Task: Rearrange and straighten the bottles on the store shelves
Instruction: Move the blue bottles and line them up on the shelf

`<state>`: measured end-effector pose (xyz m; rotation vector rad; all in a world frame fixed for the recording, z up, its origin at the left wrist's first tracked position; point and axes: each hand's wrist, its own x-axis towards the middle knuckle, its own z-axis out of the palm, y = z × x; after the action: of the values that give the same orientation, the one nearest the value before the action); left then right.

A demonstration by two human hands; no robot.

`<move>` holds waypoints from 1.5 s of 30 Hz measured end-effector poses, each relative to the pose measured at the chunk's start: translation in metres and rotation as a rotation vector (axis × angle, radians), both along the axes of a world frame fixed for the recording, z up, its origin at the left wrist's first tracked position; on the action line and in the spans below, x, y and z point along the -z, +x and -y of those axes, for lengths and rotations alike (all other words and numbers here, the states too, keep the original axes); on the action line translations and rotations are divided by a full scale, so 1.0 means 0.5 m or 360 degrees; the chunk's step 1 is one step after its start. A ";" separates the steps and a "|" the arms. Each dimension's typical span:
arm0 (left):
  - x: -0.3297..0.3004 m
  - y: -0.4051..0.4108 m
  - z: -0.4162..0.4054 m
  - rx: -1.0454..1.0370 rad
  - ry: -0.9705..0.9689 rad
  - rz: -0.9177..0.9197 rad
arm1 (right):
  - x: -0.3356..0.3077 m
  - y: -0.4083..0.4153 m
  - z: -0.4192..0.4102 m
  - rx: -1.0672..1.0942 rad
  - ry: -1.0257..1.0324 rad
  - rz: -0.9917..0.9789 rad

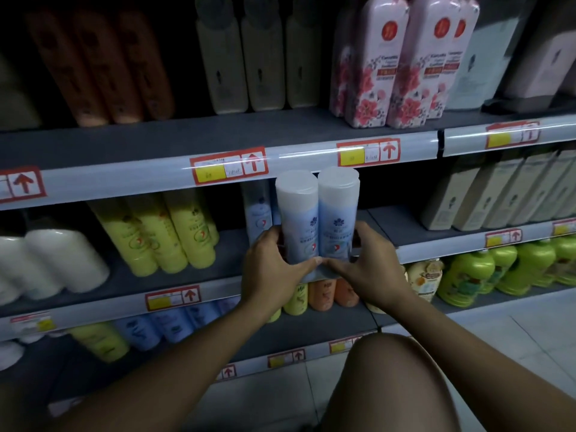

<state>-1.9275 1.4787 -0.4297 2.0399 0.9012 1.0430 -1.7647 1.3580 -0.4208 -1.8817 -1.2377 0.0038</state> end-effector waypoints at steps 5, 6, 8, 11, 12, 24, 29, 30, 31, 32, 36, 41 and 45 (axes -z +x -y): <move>0.032 0.026 -0.027 -0.0044 -0.0011 -0.0065 | 0.029 0.023 -0.027 -0.0021 -0.0026 -0.0042; 0.035 0.031 -0.032 -0.0049 -0.0002 -0.0083 | 0.033 0.028 -0.033 -0.0025 -0.0035 -0.0049; 0.040 0.039 -0.043 -0.0042 0.0019 -0.0112 | 0.041 0.039 -0.044 -0.0026 -0.0055 -0.0057; 0.049 0.047 -0.055 -0.0010 -0.0017 -0.0121 | 0.050 0.051 -0.059 -0.0020 -0.0068 -0.0097; 0.050 0.049 -0.058 -0.0006 -0.0041 -0.0110 | 0.050 0.054 -0.064 -0.0019 -0.0062 -0.0108; 0.052 0.105 -0.092 -0.0349 -0.0164 0.0017 | 0.062 0.082 -0.147 -0.0033 0.0003 -0.0135; 0.081 0.119 -0.082 -0.0436 -0.0070 0.0106 | 0.074 0.087 -0.157 -0.0016 0.0008 -0.0212; 0.088 0.121 -0.081 -0.0456 -0.0038 0.0115 | 0.076 0.087 -0.157 -0.0010 0.0009 -0.0205; 0.094 0.122 -0.079 -0.0468 -0.0014 0.0121 | 0.078 0.086 -0.157 -0.0010 0.0006 -0.0202; 0.099 0.122 -0.077 -0.0468 0.0000 0.0129 | 0.079 0.085 -0.156 -0.0015 0.0001 -0.0203; 0.121 0.111 -0.069 -0.0425 0.0004 0.0180 | 0.086 0.075 -0.149 -0.0045 -0.0022 -0.0178; 0.128 0.115 -0.065 -0.0474 -0.0034 0.0287 | 0.087 0.071 -0.150 0.0010 -0.0064 -0.0217; 0.130 0.121 -0.067 -0.0533 -0.0039 0.0325 | 0.086 0.069 -0.155 0.0019 -0.0052 -0.0235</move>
<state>-1.8669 1.5124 -0.4946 1.7589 1.1635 1.3830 -1.7303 1.4357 -0.4639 -1.8812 -1.1316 0.1549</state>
